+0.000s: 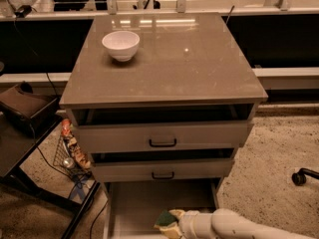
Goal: Pick sponge from bottom drawer and place on counter
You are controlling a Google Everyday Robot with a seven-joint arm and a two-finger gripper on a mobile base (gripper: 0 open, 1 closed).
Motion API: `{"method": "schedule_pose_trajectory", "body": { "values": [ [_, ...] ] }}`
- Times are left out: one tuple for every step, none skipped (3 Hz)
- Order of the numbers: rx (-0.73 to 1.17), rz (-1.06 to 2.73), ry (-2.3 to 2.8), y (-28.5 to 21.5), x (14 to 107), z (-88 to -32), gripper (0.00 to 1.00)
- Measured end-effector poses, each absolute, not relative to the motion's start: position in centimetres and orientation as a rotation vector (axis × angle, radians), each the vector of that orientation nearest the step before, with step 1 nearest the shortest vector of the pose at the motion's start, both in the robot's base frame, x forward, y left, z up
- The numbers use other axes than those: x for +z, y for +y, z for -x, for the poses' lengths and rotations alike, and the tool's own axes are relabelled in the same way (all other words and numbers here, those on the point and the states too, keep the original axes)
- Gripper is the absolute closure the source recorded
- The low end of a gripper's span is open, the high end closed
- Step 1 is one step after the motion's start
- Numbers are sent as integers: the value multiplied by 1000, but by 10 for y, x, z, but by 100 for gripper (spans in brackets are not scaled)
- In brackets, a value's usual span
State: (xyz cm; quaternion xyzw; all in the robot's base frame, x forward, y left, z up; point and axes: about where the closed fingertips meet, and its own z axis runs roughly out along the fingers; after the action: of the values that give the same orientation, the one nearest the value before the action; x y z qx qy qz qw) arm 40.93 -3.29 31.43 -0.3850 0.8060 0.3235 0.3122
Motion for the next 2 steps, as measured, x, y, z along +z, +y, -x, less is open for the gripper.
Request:
{"method": "schedule_pose_trajectory", "body": {
  "values": [
    [736,920,2139,-86,414,-427,100],
    [643,862,2114,-122,467,-444,100]
  ]
}}
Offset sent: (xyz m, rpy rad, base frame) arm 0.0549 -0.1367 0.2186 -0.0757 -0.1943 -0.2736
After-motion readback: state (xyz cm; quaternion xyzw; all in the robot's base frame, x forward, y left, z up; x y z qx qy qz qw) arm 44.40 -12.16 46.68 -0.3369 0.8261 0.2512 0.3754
